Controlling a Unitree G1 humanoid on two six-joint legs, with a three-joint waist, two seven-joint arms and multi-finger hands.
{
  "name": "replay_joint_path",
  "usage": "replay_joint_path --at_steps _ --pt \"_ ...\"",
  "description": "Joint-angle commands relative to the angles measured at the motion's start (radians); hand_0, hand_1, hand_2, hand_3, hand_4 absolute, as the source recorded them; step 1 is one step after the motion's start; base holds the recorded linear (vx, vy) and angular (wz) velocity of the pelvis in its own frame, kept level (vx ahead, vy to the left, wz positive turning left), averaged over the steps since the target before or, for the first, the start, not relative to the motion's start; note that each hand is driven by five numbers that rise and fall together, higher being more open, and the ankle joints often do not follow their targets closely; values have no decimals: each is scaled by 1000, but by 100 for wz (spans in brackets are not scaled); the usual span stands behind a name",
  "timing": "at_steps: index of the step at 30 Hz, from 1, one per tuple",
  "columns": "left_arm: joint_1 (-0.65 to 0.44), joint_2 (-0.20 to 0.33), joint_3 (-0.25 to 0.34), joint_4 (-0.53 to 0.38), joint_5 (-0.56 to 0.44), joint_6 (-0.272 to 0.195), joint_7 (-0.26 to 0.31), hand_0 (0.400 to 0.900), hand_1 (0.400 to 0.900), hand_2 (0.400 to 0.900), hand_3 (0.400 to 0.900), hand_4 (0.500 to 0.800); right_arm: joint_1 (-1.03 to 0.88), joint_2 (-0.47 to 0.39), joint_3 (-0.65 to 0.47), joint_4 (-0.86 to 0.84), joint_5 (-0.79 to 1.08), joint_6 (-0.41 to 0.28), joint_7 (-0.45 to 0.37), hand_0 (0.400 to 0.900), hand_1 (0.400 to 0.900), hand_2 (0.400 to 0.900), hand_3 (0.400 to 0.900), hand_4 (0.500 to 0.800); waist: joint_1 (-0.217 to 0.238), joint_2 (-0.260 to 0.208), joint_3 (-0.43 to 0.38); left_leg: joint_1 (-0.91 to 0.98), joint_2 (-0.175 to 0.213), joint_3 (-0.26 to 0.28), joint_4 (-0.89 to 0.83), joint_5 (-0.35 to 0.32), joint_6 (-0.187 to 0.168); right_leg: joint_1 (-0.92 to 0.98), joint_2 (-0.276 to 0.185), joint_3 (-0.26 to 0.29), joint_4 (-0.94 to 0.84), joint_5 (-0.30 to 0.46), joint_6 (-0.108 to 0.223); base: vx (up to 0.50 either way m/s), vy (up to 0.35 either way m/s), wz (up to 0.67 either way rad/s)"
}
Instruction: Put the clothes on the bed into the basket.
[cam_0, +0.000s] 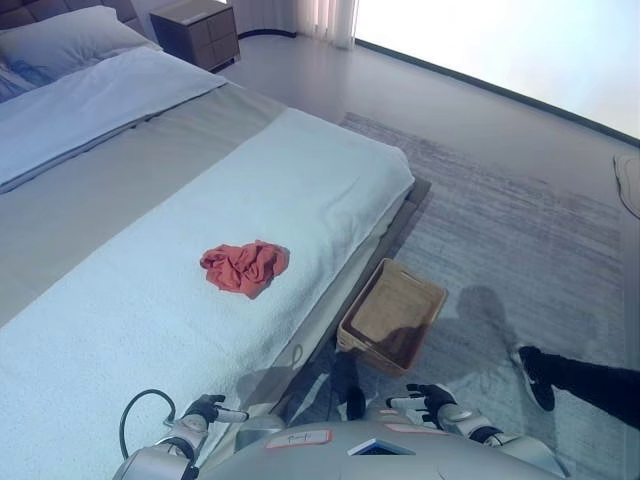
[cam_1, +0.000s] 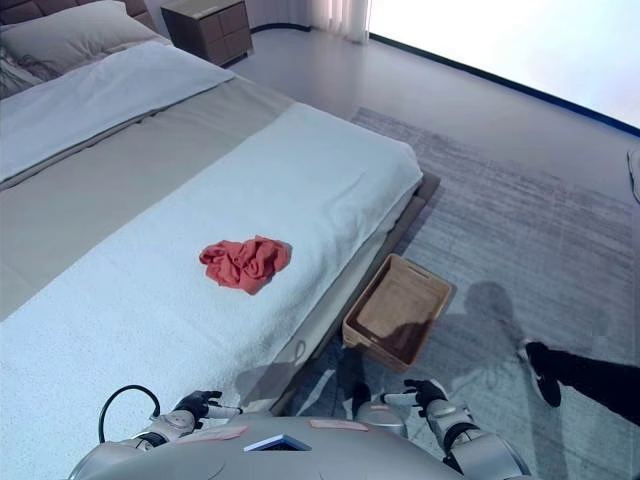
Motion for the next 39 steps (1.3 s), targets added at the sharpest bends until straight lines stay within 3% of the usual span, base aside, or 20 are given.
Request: replay_joint_path --at_steps 1,15,18,19,22,27,31,39 --pt "-86 -1 -34 33 22 -17 29 900 900 900 900 800 -83 -55 12 28 -6 -18 -29 900 900 900 900 800 16 34 44 21 -47 -27 6 -71 29 75 16 -28 4 -84 48 0 0 0" --pt "-133 43 -48 -12 56 -27 93 900 900 900 900 800 -96 -74 -8 39 8 -23 -57 900 900 900 900 800 9 38 45 14 -53 -25 6 -70 29 67 12 -22 4 -78 53 0 3 -1" --pt "-179 110 -74 -166 120 -29 157 900 900 900 900 800 -123 -98 -20 18 36 -30 -82 900 900 900 900 800 9 37 51 9 -51 -29 6 -67 28 66 12 -24 4 -77 54 -1 -2 1" --pt "-179 111 -74 -167 120 -28 157 900 900 900 900 800 -123 -98 -20 18 36 -30 -82 900 900 900 900 800 9 37 51 9 -51 -29 6 -67 28 66 12 -25 4 -77 54 -4 -6 6" --pt "-209 215 -73 -410 217 -19 204 900 900 900 900 800 -134 -131 -38 -20 53 -30 -89 900 900 900 900 800 7 34 60 -3 -49 -34 6 -61 26 56 14 -28 4 -74 57 -7 -8 7" --pt "-305 357 -44 -555 314 8 232 900 900 900 900 800 -177 -219 -65 -3 73 -11 -36 900 900 900 900 800 4 27 72 -29 -47 -34 6 -55 22 34 15 -31 4 -67 63 0 0 0" --pt "-433 377 -90 -530 319 30 268 900 900 900 900 800 -206 -233 -63 34 84 -7 -34 900 900 900 900 800 -6 20 89 -78 -44 -32 6 -37 23 -13 16 -28 4 -52 66 -28 -6 1" --pt "-708 361 -229 -342 262 55 300 900 900 900 900 800 -209 -223 -82 45 162 -20 -76 900 900 900 900 800 -46 5 127 -215 -31 -27 6 7 21 -148 25 -19 4 -18 70 -7 3 -3"
